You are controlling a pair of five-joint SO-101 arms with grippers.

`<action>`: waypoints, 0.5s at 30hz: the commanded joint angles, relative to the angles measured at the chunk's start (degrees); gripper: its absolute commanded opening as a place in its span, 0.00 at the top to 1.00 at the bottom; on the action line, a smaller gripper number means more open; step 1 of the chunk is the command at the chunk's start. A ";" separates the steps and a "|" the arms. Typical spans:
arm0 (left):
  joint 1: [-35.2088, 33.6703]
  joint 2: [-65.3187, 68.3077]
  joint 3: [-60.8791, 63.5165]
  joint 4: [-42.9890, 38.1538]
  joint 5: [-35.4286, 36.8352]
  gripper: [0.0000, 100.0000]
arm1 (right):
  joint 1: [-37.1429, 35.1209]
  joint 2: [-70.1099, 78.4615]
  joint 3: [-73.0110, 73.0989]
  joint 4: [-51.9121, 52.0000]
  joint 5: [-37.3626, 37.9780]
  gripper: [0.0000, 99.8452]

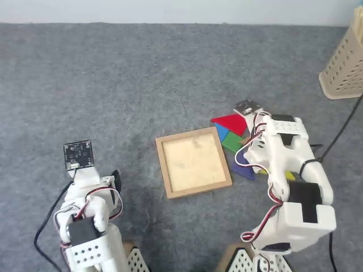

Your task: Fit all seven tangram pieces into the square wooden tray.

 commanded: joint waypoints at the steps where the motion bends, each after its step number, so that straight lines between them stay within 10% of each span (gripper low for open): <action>1: 0.09 -0.88 -0.75 0.26 -0.26 0.78 | 0.31 -2.59 -0.53 0.31 3.16 0.71; 15: 0.09 -0.88 -0.75 0.26 -0.26 0.78 | 0.31 -3.12 0.70 1.63 6.07 0.71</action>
